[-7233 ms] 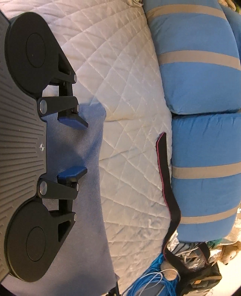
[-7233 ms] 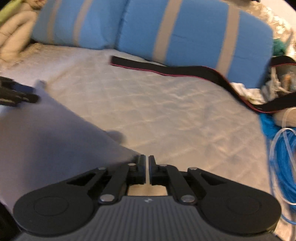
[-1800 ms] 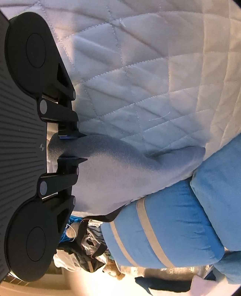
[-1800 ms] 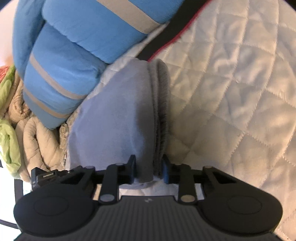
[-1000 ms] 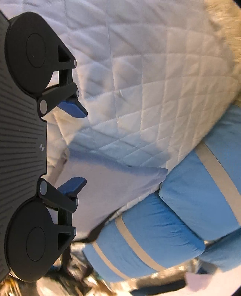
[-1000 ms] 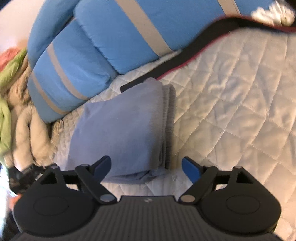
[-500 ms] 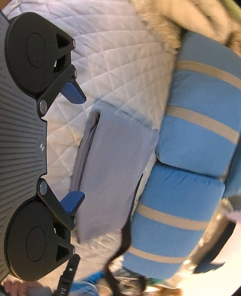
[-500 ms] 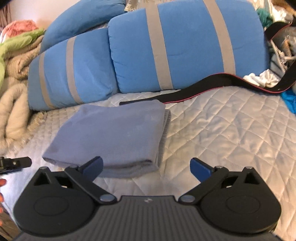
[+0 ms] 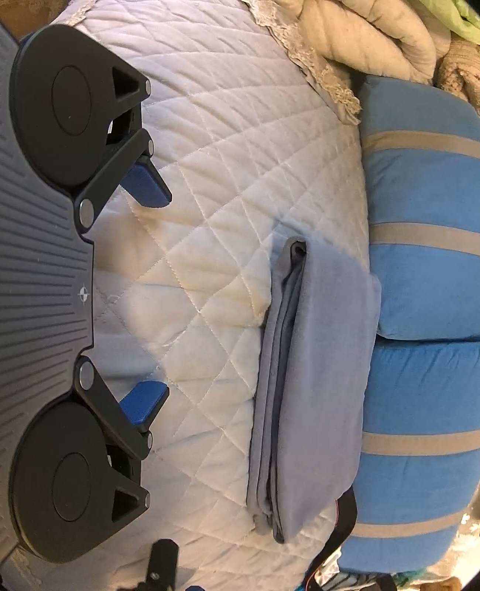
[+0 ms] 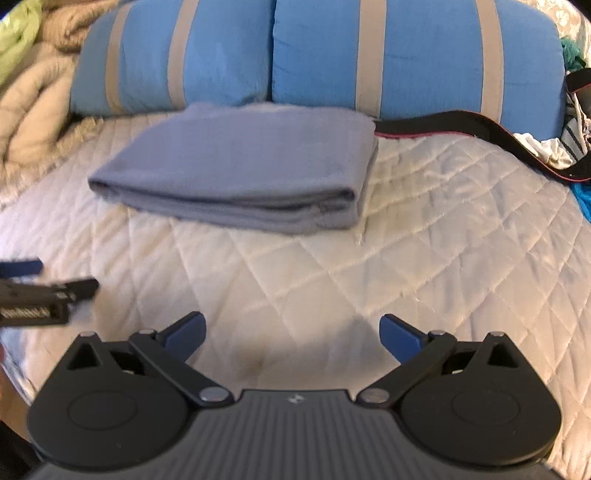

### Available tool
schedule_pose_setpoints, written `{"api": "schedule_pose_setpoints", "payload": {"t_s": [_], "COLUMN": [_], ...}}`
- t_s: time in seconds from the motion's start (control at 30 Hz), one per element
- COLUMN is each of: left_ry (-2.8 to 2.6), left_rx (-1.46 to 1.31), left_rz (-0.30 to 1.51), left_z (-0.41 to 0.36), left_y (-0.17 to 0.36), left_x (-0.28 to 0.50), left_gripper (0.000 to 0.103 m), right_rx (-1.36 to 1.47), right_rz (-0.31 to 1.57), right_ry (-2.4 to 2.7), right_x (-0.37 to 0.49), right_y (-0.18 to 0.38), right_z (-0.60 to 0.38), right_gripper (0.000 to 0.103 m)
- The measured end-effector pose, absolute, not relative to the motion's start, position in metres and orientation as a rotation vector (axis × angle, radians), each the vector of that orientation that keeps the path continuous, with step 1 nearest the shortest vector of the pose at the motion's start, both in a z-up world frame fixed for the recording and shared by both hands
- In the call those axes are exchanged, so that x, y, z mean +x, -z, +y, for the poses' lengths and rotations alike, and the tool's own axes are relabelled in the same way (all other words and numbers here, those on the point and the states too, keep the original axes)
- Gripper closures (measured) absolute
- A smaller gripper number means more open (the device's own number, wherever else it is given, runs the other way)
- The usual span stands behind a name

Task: Fold clothes

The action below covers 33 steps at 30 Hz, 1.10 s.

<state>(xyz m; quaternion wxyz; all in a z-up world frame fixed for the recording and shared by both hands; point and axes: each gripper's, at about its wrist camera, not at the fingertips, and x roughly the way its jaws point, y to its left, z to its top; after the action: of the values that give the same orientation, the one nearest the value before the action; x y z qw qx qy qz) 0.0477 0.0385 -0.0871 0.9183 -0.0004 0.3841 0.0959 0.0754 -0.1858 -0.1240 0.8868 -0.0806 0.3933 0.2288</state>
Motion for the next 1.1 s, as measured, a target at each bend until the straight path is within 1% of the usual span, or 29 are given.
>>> {"api": "schedule_pose_setpoints", "payload": {"t_s": [0.1,0.63,1.1], "left_ry": [-0.199,-0.268,-0.285], "left_rx": [-0.007,0.006,0.0], "left_rz": [0.776,0.776,0.771], "left_z": [0.041,0.03,0.027], "left_y": [0.091,0.094,0.095], "left_x": [0.046,0.049,0.049], "left_gripper": [0.0,0.0,0.0], "right_rx": [-0.21,-0.222,-0.225], "right_rz": [0.855,0.816,0.822], "right_ry": [-0.443,-0.378,-0.378], "right_x": [0.077,0.065,0.066], "right_y": [0.132,0.135,0.134], "right_z": [-0.182,-0.176,-0.177], "right_gripper": [0.0,0.0,0.0]}}
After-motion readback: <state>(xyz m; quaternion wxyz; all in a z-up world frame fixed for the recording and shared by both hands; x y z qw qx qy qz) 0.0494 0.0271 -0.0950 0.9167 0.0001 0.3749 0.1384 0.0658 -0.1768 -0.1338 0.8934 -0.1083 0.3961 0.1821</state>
